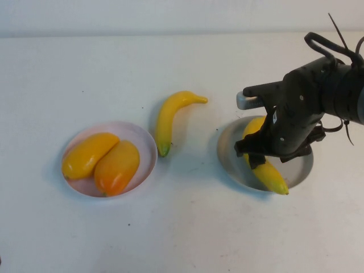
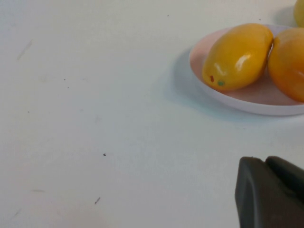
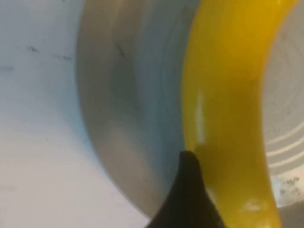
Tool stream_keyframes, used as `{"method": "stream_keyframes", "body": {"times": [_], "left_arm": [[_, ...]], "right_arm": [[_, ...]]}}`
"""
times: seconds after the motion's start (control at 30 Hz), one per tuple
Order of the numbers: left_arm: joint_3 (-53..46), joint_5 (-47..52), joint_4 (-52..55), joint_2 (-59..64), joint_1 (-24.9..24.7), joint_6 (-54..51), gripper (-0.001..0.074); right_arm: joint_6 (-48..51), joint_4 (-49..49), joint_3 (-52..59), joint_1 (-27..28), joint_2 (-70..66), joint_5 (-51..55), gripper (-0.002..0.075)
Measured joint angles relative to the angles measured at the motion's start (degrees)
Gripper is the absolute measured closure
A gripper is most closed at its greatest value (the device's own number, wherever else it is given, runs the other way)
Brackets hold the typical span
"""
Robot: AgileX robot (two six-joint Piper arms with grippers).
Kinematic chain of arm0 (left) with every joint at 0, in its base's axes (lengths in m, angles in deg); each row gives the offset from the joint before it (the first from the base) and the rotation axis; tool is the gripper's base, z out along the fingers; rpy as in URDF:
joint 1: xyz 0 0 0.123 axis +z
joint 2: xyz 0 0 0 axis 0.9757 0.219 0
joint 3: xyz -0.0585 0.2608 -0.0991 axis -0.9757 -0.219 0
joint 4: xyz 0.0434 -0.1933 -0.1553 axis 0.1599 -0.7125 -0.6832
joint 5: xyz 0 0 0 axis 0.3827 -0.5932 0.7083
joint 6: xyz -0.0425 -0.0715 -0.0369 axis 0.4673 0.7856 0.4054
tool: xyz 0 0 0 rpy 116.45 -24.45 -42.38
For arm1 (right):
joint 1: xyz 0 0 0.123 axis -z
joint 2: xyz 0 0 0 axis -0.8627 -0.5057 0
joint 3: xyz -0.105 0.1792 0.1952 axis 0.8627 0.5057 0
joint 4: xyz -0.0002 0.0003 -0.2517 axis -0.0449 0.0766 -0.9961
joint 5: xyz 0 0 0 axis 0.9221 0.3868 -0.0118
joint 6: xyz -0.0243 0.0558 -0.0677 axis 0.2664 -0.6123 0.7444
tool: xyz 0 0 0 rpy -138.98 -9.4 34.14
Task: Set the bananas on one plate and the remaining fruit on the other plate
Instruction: Put another type of fruit in the right plate
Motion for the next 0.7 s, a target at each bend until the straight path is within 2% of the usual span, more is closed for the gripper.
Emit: {"method": "stream_keyframes", "body": {"times": [0.3, 0.7], "left_arm": [[0.0, 0.0, 0.0, 0.0, 0.0, 0.0, 0.0739], [0.0, 0.0, 0.0, 0.0, 0.0, 0.0, 0.0739]], "right_arm": [[-2.3, 2.2, -10.6, -2.2, -0.7, 2.4, 0.0246], [-2.4, 10.7, -41.8, -6.8, -21.2, 4.6, 0.0246]]}}
